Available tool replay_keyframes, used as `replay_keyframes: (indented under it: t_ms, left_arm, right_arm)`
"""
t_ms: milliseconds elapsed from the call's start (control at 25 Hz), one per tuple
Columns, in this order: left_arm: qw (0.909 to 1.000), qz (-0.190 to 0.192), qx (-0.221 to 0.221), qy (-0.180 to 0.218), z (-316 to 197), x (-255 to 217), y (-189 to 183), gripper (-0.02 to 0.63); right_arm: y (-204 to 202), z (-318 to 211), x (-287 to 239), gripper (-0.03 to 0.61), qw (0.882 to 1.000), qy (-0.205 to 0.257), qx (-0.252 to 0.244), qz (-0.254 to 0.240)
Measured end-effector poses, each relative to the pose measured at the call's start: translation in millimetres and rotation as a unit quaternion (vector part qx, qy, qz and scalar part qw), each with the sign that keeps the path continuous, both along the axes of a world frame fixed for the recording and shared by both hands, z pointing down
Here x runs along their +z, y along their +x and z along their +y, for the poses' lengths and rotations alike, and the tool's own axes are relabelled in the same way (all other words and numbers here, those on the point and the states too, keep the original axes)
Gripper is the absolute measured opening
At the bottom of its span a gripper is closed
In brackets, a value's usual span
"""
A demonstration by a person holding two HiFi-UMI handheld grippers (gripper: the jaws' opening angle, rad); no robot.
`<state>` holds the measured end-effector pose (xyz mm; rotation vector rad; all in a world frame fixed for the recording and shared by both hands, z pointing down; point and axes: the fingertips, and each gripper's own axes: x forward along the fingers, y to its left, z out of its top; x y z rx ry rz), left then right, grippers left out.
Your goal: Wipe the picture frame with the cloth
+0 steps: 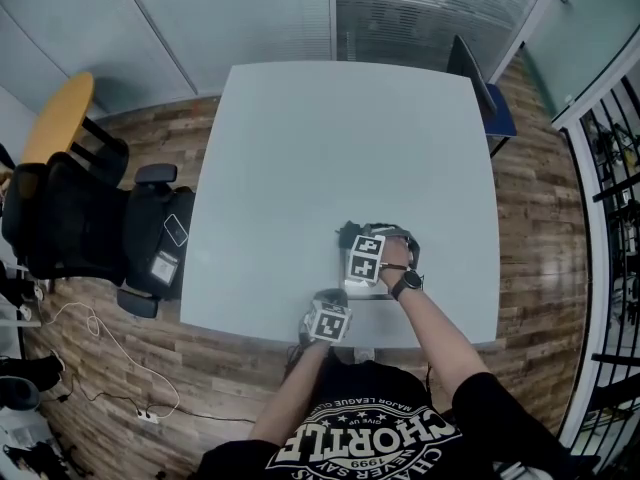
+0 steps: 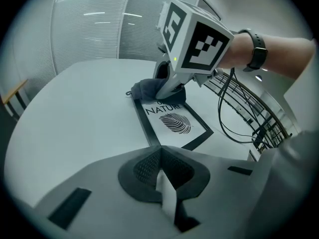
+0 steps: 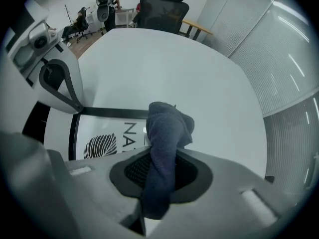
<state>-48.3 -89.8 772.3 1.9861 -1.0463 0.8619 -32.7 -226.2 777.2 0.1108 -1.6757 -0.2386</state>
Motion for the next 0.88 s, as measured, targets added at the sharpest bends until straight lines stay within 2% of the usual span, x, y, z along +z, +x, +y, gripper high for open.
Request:
replay_keyframes:
  t_ms: [160, 360, 520, 680, 880]
  left_arm:
    - [1.0000, -0.003, -0.004, 0.001, 0, 8, -1, 0.006]
    - [0.9999, 0.006, -0.015, 0.004, -1, -1, -1, 0.006]
    - [0.9997, 0.010, -0.022, 0.004, 0, -1, -3, 0.006]
    - [0.9996, 0.016, -0.023, 0.002, 1, -1, 0, 0.006]
    - [0.9995, 0.019, -0.025, 0.002, 1, -3, -3, 0.006]
  right_arm:
    - [30, 1, 0, 0.075, 1.000, 0.006, 0.014, 0.022]
    - [72, -1, -6, 0.075, 0.998, 0.014, 0.056, 0.032]
    - [89, 1, -3, 0.077, 0.996, 0.010, 0.085, 0.033]
    - [84, 3, -8, 0.077, 0.996, 0.012, 0.090, 0.015]
    - [31, 8, -27, 0.077, 0.995, 0.005, 0.079, -0.053]
